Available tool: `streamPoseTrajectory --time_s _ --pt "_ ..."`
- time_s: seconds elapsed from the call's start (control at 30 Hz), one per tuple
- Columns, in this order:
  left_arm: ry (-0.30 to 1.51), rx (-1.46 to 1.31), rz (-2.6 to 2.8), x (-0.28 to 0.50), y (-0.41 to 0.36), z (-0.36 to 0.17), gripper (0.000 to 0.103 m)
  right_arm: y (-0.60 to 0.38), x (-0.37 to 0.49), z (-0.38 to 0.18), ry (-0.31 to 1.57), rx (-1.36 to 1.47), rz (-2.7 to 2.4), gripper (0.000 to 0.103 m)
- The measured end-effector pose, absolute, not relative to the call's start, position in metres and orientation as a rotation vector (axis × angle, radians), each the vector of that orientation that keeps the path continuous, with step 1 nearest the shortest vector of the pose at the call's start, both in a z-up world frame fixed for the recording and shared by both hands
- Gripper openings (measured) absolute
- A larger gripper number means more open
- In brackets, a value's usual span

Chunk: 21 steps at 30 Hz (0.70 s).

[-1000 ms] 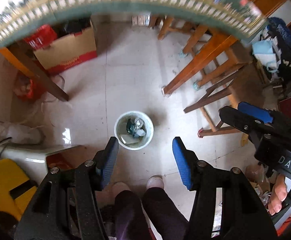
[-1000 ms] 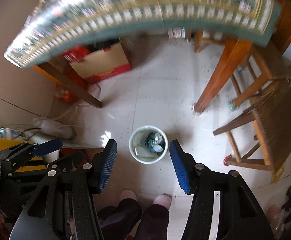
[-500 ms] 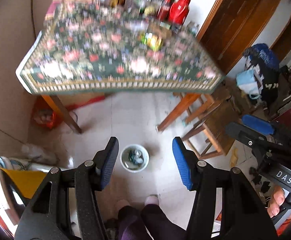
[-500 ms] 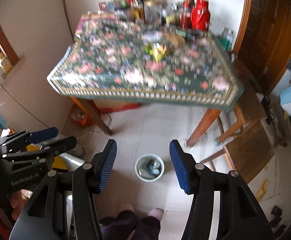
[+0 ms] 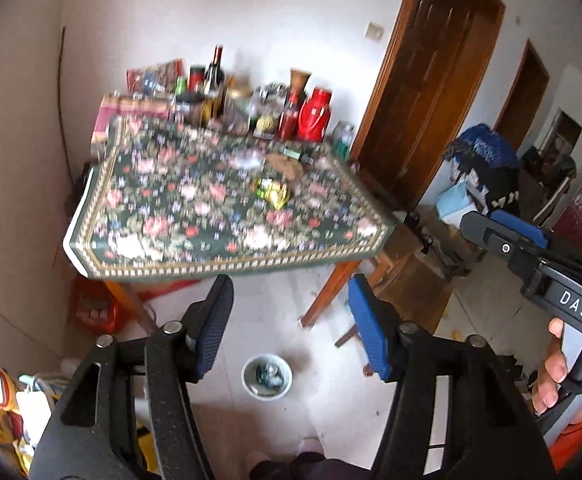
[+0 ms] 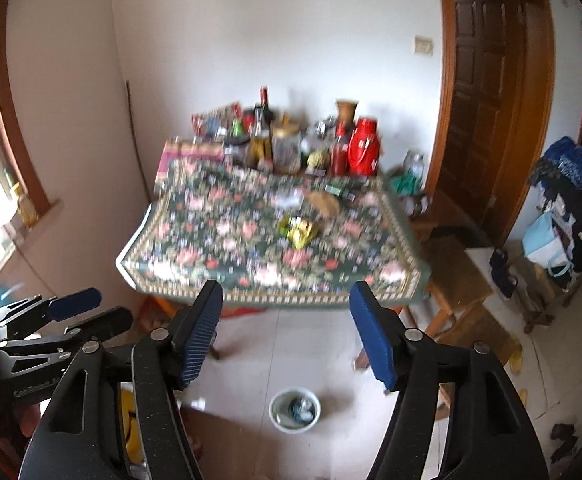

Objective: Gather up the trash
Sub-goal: 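Raise both open tools from the bucket back toward the floral table, then grasp the brown paper snack box with the right gripper while the left gripper grasps the yellow snack bag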

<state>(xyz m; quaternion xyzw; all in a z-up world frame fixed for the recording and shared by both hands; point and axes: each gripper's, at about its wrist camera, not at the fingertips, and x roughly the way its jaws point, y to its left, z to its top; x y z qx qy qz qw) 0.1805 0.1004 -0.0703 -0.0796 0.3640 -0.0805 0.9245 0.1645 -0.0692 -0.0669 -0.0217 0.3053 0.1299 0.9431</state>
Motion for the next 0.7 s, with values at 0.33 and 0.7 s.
streamPoseTrajectory --time_s 0.33,0.7 --pt "0.694 -0.173 -0.15 0.212 0.109 -0.054 0.071 -0.082 0.189 -0.054 0.558 -0.011 0.217 0.078" --pt "0.687 -0.159 -0.099 0.316 0.082 -0.058 0.071 -0.103 0.277 -0.058 0.56 -0.06 0.249 0.078"
